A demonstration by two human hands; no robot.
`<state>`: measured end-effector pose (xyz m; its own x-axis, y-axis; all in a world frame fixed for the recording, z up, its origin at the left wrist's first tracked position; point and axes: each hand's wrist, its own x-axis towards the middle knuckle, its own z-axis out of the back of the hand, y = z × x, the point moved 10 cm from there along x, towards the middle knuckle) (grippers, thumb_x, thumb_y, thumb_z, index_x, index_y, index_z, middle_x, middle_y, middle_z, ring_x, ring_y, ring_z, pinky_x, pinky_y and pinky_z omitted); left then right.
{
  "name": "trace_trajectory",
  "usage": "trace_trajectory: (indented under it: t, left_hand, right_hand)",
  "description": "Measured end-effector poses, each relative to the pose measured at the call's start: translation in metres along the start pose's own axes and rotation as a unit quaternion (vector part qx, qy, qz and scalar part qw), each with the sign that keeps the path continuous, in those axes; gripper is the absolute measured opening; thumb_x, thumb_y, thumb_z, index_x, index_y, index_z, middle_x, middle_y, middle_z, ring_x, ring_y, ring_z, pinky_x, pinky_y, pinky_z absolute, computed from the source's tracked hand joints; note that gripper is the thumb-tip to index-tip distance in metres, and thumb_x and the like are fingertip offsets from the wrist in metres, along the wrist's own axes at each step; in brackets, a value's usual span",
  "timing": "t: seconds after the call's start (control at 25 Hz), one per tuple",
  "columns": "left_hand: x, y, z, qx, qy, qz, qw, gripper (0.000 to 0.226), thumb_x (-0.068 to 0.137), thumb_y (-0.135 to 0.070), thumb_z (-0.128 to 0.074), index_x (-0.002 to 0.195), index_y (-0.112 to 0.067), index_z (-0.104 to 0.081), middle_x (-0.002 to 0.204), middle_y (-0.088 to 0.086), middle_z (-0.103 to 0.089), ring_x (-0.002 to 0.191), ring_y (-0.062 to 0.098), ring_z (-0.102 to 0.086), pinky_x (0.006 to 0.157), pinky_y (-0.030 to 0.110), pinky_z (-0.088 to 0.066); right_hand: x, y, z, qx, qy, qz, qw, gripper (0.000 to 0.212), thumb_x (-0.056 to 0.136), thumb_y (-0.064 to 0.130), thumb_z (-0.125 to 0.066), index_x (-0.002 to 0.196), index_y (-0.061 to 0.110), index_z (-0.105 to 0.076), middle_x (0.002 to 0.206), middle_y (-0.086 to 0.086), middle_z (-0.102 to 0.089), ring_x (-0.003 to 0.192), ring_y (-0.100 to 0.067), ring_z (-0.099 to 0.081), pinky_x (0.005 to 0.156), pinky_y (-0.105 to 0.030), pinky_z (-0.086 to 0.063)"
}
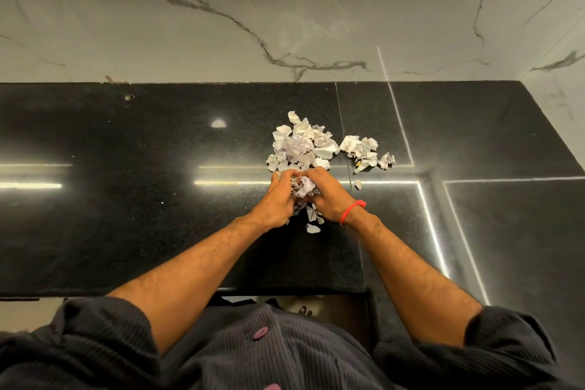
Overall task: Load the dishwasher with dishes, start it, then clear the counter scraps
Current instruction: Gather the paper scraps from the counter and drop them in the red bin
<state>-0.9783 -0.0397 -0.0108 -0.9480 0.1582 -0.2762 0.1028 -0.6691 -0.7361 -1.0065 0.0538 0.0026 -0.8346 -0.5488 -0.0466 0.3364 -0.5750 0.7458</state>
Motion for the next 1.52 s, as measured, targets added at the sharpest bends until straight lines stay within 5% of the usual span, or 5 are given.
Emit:
trace_trajectory:
  t: [0.16,0.48,1.04,1.36,1.52]
  left_hand:
    - [-0.017,0.005,0.044,-0.039,-0.079,0.001,0.996,0.049,0.1,-0.003,-0.05,0.142,-0.024,-0.035,0.129,0.0,-0.033,0.118,0.01,-0.041,0.108,0.026,-0.037]
    - [-0.121,0.097,0.174,-0.079,-0.282,0.064,0.954,0.045,0.096,0.001,-0.056,0.138,-0.013,-0.044,0.126,0.01,-0.04,0.111,0.012,-0.047,0.1,0.017,-0.04]
    - [-0.501,0.434,0.255,-0.181,-0.492,0.252,0.814,0.053,0.085,0.013,-0.047,0.135,-0.001,-0.045,0.121,0.012,-0.042,0.113,0.01,-0.039,0.104,0.02,-0.035]
    - [-0.563,0.673,0.142,-0.299,-0.486,0.341,0.747,0.062,0.075,0.004,-0.039,0.136,-0.004,-0.045,0.129,0.015,-0.045,0.124,0.025,-0.044,0.109,0.031,-0.039]
    - [-0.52,0.783,0.058,-0.338,-0.446,0.359,0.747,0.051,0.086,0.003,-0.048,0.137,-0.001,-0.045,0.134,0.019,-0.05,0.119,0.022,-0.047,0.109,0.041,-0.04]
  right_hand:
    - [0.02,0.047,0.005,0.052,-0.033,0.078,0.995,0.033,0.086,0.002,-0.07,0.113,0.017,-0.06,0.107,-0.005,-0.057,0.095,0.003,-0.048,0.085,-0.009,-0.036]
    - [0.093,0.187,-0.1,0.065,0.068,0.193,0.977,0.028,0.082,0.0,-0.073,0.108,0.007,-0.061,0.102,-0.008,-0.056,0.091,-0.022,-0.054,0.081,-0.024,-0.042]
    - [0.043,0.468,-0.548,0.02,0.348,0.316,0.883,0.039,0.077,-0.008,-0.07,0.113,0.007,-0.063,0.106,-0.012,-0.058,0.099,-0.023,-0.057,0.088,-0.007,-0.036]
    - [0.015,0.39,-0.816,0.0,0.429,0.244,0.87,0.055,0.063,-0.017,-0.053,0.111,0.008,-0.064,0.107,-0.004,-0.054,0.099,-0.004,-0.05,0.088,-0.012,-0.037]
    - [0.026,0.288,-0.91,-0.022,0.413,0.197,0.889,0.045,0.072,-0.001,-0.062,0.118,-0.002,-0.061,0.115,-0.016,-0.058,0.111,-0.025,-0.055,0.091,-0.017,-0.036]
